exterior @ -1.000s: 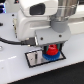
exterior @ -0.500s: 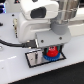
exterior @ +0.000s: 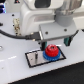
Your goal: Insert the blue gear onto the right peg, followed by the red gear
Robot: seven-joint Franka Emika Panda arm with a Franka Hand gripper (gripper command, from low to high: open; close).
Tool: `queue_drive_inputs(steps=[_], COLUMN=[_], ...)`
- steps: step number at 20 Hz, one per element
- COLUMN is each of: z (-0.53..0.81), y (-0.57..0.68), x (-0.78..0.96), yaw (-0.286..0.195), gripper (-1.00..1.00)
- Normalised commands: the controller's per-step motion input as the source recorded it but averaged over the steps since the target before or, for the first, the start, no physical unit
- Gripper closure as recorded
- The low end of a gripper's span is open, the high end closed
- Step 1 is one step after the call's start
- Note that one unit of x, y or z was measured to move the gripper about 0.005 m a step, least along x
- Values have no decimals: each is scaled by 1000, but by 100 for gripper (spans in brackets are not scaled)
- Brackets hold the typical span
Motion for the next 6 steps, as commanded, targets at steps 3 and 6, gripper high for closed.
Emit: queue_drive_inputs(steps=[3,6], z=[0,-1], y=[-2,-2], x=[0,2], yaw=[0,0], gripper=[-100,-100])
